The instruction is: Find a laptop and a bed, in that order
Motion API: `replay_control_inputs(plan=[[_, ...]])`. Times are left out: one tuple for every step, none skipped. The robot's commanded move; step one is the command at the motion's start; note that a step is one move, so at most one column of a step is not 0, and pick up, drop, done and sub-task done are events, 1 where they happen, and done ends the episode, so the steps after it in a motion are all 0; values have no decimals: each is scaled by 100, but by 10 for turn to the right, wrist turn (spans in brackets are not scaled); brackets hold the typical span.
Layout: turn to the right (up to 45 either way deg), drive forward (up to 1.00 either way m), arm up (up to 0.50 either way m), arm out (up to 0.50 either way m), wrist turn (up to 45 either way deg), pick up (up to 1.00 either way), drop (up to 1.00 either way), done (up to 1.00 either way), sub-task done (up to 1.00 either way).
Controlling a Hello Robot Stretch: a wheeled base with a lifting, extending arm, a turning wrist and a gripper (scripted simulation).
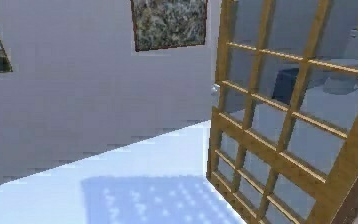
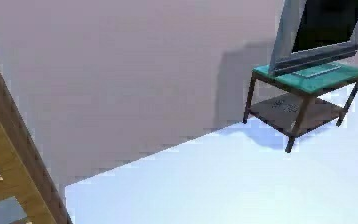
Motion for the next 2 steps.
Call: replay_control_inputs(plan=[[-150,0,0,0,0,0,0,0,0],[0,100,0,0,0,0,0,0,0]])
